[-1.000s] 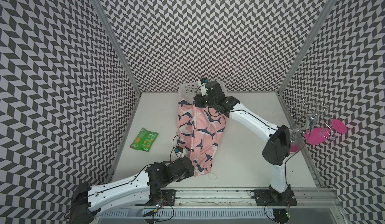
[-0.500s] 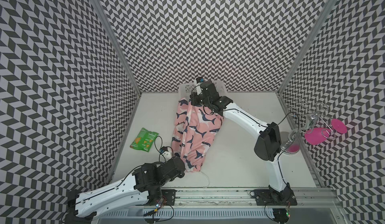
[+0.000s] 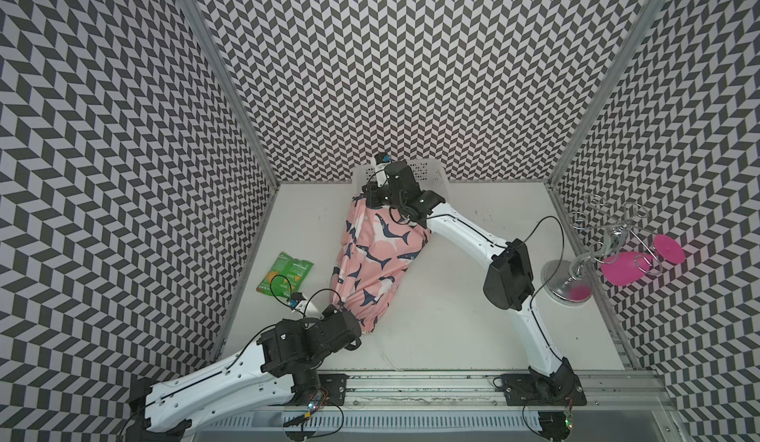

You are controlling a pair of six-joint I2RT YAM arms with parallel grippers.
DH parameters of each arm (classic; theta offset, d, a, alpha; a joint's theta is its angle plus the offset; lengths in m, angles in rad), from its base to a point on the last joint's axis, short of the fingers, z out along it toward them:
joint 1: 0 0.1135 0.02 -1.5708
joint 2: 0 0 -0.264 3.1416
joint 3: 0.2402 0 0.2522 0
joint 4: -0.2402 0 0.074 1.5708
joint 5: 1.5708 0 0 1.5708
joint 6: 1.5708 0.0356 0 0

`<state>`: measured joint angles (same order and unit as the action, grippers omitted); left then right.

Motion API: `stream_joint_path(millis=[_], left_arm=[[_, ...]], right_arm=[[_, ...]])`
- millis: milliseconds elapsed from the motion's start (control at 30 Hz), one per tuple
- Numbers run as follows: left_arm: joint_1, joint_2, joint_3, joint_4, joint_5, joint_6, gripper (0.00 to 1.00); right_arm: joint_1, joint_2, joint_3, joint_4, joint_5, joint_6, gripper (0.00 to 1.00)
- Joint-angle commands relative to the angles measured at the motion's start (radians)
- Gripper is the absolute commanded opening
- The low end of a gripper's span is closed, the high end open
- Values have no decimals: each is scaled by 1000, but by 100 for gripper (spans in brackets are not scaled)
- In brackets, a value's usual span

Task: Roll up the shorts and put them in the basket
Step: Fold the shorts at the center of the board, then move the bin to the center of the board.

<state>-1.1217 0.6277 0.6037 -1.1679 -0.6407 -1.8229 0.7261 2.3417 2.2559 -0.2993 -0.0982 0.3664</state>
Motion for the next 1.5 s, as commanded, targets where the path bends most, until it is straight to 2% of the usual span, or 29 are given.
stream_joint_path(millis=[0,133,333,467,500,567,633,667,833,967,1100,1267,1367,1467], left_arm=[[41,47,-6,-74,-42,-12,0],[133,63,-41,4,-3,86,0],[244,32,-72,95,-4,215,0],[337,64,-57,176,16,351,8],[353,76,-50,189,22,372,15],[379,111,-26,193,23,400,44],[385,139,7,163,16,412,64],[384,150,31,155,15,427,67],[385,158,97,212,71,594,72],[383,172,100,349,205,751,76],[383,186,40,525,336,867,76],[394,226,-26,626,399,899,78],[416,260,-51,624,411,895,69],[432,260,-76,623,423,895,66]], right_arm=[[-16,25,27,109,-20,-23,0],[-13,51,36,122,-43,-32,0],[-14,90,67,159,-70,-41,0],[-15,111,85,189,-94,-53,13],[-16,113,91,191,-96,-58,20],[-16,117,108,183,-110,-75,47],[-16,106,122,146,-106,-96,59],[-19,89,115,128,-97,-110,61],[-77,-16,39,34,-60,-105,68],[-210,-86,-53,-47,-66,-3,70],[-311,-103,-124,-85,-15,14,71],[-378,-34,-77,-160,61,31,73],[-409,15,-67,-139,47,49,73],[-418,60,-54,-95,21,40,70]])
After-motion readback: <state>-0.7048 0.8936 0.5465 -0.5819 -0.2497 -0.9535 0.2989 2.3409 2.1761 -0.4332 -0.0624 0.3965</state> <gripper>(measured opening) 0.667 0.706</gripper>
